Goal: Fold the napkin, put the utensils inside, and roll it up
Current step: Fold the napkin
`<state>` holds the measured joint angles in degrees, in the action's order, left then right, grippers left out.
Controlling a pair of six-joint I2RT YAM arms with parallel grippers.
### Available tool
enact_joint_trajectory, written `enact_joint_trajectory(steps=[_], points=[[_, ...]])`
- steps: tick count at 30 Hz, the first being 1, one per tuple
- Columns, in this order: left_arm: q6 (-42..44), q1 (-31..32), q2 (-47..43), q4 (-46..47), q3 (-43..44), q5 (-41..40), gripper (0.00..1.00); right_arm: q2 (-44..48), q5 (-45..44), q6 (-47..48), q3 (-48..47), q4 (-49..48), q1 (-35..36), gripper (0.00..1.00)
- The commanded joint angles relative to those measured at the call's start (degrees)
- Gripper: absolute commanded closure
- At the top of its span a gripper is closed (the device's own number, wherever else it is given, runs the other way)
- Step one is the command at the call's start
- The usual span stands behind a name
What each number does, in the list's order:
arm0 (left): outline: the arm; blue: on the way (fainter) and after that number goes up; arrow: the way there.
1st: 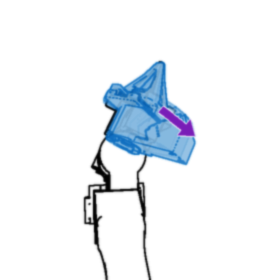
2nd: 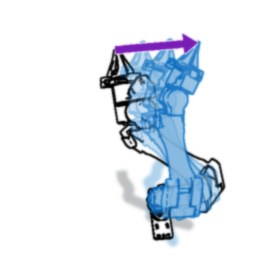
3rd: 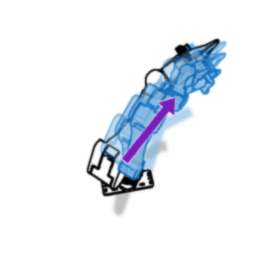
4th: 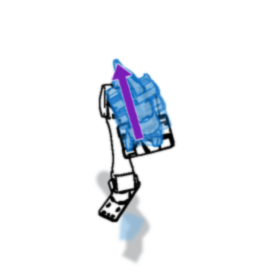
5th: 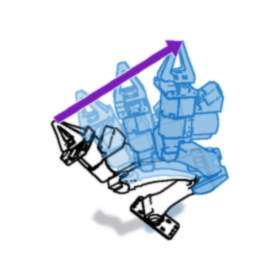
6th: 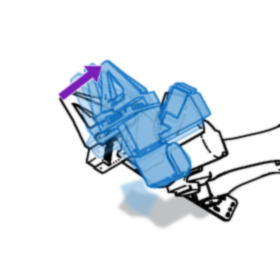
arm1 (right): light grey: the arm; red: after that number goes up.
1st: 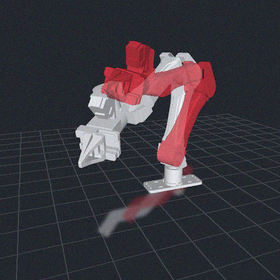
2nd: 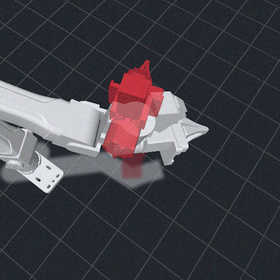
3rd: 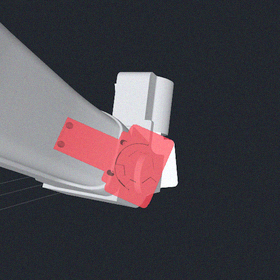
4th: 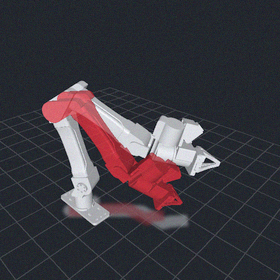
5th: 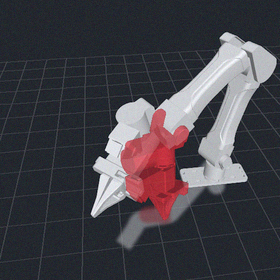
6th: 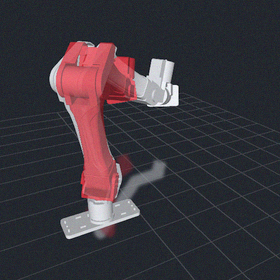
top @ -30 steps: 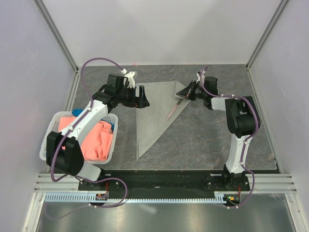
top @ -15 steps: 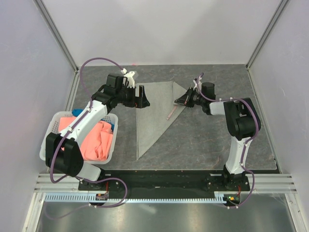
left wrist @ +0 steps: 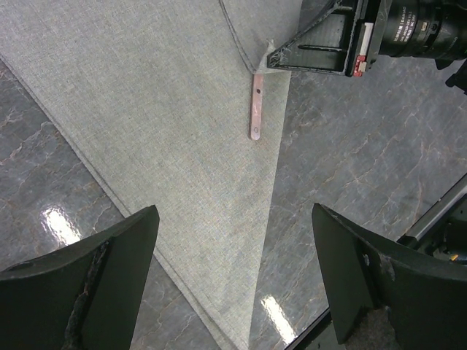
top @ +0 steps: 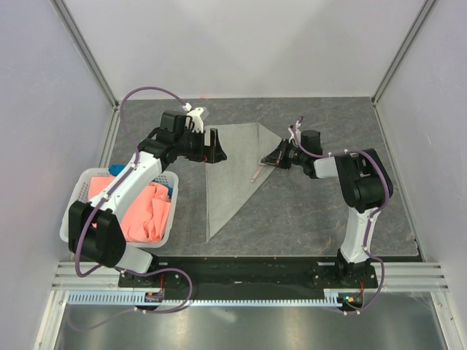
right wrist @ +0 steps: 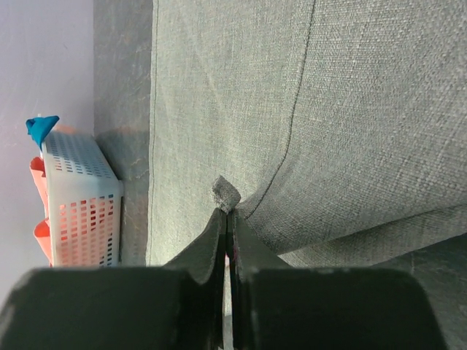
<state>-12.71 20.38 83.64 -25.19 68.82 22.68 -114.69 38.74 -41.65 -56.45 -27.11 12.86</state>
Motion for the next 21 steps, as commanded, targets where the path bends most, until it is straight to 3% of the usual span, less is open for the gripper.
enact_joint_trajectory(steps=[1, 8, 14, 21], points=[[-1.2, -0.1, -2.0, 0.8, 1.3, 1.3, 0.07, 2.5, 0.3, 1.6, 0.9, -3.1, 0.7, 0.86], [-1.2, 0.0, -1.9, 0.8, 1.3, 1.3, 0.07, 5.2, 1.4, 3.0, 0.7, -0.7, 0.8, 0.53], [-1.5, 0.0, -1.5, 0.9, 1.3, 1.1, 0.07, 10.5, 2.9, 6.7, 0.0, 5.9, 1.0, 0.43], [-2.6, 0.7, -2.3, 1.0, -0.5, -2.1, 0.08, 17.1, 2.0, 12.6, -1.1, 14.3, 1.4, 0.43]])
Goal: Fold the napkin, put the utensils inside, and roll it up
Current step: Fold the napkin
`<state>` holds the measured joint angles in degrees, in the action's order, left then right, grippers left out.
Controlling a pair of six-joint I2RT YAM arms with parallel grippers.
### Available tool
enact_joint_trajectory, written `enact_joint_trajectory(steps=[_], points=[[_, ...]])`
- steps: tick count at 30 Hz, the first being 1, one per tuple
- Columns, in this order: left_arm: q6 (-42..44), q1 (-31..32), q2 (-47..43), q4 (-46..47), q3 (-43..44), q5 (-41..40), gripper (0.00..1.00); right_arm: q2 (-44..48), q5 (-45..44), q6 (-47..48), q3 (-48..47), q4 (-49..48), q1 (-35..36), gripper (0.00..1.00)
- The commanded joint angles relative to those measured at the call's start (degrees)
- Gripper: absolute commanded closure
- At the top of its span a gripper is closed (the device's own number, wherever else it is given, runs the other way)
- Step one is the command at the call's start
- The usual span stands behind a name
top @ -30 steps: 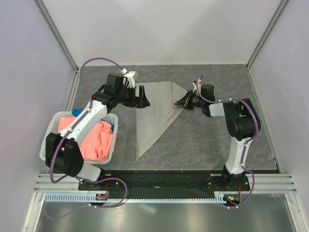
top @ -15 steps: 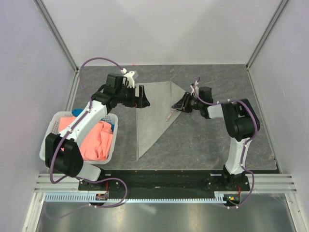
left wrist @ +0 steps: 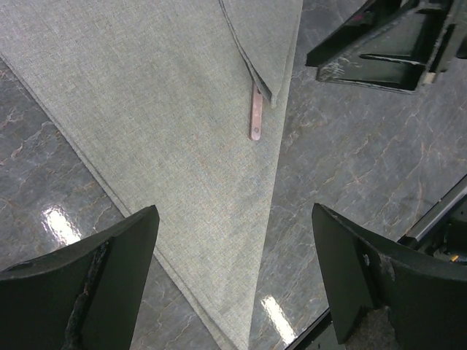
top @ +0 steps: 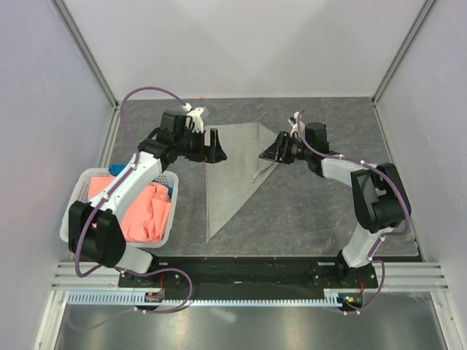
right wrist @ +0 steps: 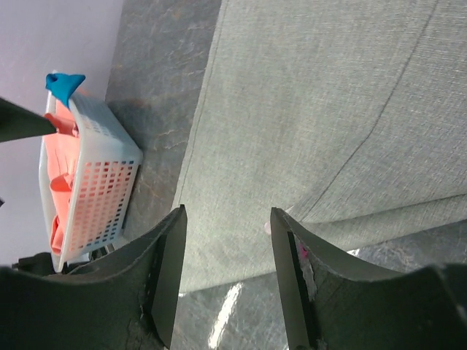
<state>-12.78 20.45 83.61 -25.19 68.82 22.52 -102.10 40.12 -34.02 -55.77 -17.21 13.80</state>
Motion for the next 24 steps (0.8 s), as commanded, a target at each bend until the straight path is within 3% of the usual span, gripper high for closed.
enact_joint_trajectory(steps=[1, 11, 24], points=[[-3.5, 0.8, -2.7, 0.8, -1.2, -2.8, 0.08, 5.2, 0.3, 5.4, -1.8, 5.3, 0.3, 0.42], [-15.3, 9.2, -11.4, 0.5, -20.4, -10.5, 0.16, 13.3, -2.3, 7.5, 0.8, 6.9, 0.4, 0.41], [-27.2, 13.2, -20.2, -5.5, -33.6, -14.7, 0.3, 20.6, -2.7, 8.4, 7.3, 6.1, 0.3, 0.41]])
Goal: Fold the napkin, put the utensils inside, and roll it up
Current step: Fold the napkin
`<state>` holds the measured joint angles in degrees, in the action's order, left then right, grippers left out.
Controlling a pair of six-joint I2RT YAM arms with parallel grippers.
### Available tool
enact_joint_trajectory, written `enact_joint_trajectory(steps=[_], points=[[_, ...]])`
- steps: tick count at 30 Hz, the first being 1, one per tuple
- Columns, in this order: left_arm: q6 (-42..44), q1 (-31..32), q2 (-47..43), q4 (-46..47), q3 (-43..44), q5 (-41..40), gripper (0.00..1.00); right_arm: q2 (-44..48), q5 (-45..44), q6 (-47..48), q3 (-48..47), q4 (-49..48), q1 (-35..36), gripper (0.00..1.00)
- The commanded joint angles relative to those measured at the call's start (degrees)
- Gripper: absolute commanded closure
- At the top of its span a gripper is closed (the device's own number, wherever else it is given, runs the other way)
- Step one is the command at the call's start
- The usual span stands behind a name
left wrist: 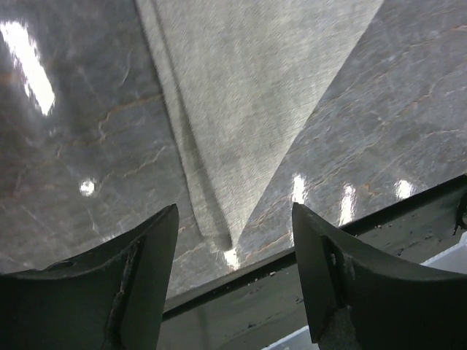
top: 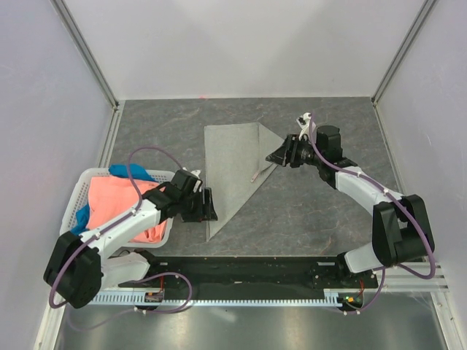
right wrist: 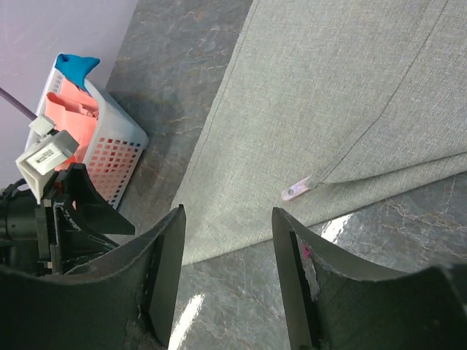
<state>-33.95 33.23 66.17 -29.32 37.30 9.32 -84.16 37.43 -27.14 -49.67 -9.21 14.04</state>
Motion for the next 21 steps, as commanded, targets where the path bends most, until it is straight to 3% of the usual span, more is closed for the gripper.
enact_joint_trajectory(steps=[1, 21], points=[[-6.9, 0.4, -3.0, -1.4, -2.4, -0.9, 0.3, 2.9, -0.1, 1.4, 1.4, -2.2, 0.1, 0.41], [-13.8, 0.6, -5.4, 4.0, -12.2, 5.9, 0.39, 3.2, 0.5, -1.3, 4.1, -5.7, 0.1, 0.41]])
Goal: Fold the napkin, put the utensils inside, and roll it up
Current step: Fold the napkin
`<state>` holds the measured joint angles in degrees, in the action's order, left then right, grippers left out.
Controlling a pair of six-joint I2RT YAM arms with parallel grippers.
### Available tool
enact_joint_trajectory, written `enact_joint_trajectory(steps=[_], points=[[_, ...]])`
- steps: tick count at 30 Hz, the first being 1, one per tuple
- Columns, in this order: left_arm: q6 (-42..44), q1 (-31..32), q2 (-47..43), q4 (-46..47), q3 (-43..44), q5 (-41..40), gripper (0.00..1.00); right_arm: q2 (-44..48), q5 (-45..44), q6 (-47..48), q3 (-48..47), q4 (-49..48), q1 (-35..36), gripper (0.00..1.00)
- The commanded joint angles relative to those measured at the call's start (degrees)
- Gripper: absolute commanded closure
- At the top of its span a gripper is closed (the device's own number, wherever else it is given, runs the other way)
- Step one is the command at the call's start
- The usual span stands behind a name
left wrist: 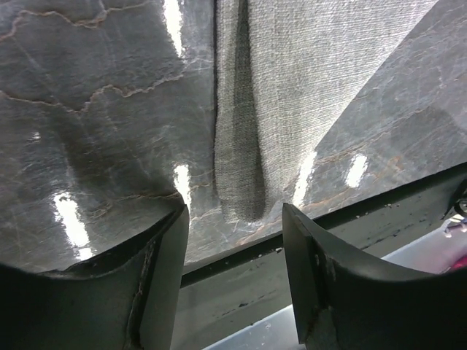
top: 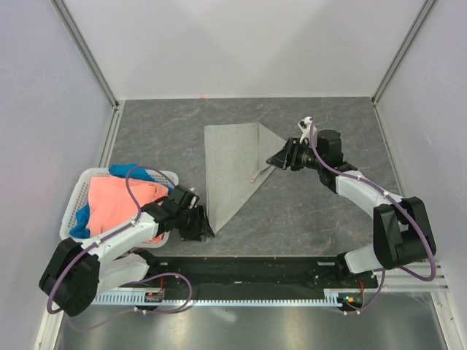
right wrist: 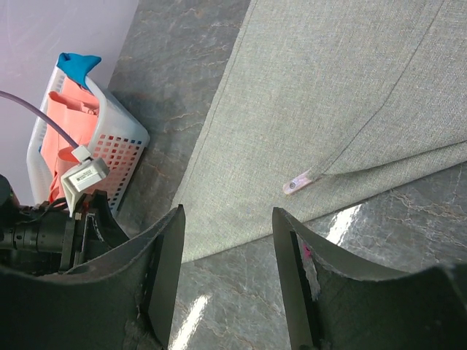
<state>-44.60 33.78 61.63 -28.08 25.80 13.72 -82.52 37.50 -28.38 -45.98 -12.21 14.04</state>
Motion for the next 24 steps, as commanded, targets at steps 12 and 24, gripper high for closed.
enact_joint_trajectory(steps=[12, 24], points=[[-4.3, 0.1, 0.2, 4.5, -3.0, -0.5, 0.53, 1.9, 0.6, -1.0, 1.9, -3.9, 0.1, 0.41], [-4.2, 0.1, 1.7, 6.0, -3.6, 0.3, 0.76, 2.7, 0.4, -0.9, 2.7, -3.8, 0.1, 0.41]])
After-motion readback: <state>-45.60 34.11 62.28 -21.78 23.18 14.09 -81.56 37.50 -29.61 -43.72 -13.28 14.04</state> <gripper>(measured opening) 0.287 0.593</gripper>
